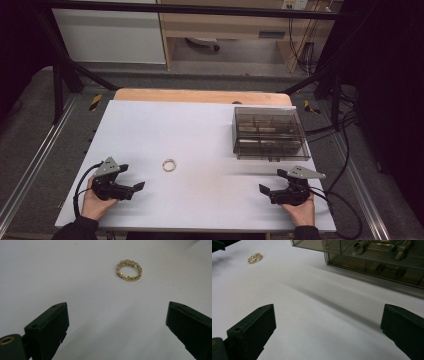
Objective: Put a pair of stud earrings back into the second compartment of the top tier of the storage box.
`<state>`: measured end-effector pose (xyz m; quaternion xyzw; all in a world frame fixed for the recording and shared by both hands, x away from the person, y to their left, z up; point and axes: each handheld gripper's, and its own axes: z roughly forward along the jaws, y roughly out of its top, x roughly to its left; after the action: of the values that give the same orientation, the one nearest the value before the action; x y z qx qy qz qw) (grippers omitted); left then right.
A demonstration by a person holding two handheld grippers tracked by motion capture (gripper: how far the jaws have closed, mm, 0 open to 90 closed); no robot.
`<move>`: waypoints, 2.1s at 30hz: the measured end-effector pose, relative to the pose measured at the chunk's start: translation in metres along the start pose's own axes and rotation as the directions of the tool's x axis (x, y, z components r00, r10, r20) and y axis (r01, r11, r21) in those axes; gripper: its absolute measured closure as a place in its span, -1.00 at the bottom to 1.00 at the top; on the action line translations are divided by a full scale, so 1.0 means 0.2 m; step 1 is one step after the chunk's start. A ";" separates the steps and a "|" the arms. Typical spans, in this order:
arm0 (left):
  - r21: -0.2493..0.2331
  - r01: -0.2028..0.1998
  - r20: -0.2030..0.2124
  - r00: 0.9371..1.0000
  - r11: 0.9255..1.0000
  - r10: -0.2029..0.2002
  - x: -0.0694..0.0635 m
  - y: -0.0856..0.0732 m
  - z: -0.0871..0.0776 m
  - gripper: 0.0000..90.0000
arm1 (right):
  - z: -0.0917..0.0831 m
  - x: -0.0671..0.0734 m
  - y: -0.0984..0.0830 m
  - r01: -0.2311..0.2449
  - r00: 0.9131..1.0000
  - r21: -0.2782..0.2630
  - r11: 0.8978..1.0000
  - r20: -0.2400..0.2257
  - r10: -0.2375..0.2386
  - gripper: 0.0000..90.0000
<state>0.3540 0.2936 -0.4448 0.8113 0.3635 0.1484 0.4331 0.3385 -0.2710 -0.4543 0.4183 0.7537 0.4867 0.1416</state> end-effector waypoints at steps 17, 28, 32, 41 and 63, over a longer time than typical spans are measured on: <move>0.005 -0.004 -0.004 1.000 1.000 0.004 -0.03 0.07 0.02 -0.87 | 0.00 0.00 0.00 0.003 1.000 0.006 1.000 0.007 -0.003 -0.99; 0.010 -0.014 -0.012 1.000 1.000 0.014 -0.05 0.16 0.04 -0.82 | 0.01 0.00 0.00 0.008 1.000 0.014 1.000 0.012 -0.008 -0.99; 0.027 -0.015 -0.015 1.000 1.000 0.016 -0.06 0.20 0.08 -0.79 | 0.01 0.00 0.00 0.010 1.000 0.013 1.000 0.013 -0.010 -0.99; 0.046 -0.003 -0.018 1.000 0.999 0.003 -0.06 0.29 0.17 -0.68 | 0.01 0.00 0.00 0.010 1.000 0.016 1.000 0.014 -0.010 -0.99; 0.122 0.021 -0.081 0.997 0.992 -0.011 -0.05 0.34 0.41 0.04 | 0.01 0.00 0.00 0.016 1.000 0.017 1.000 0.016 -0.016 -0.99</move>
<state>0.4234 0.2123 -0.4375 0.8269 0.3956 0.1545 0.3686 0.3398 -0.2701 -0.4553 0.4172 0.7599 0.4760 0.1482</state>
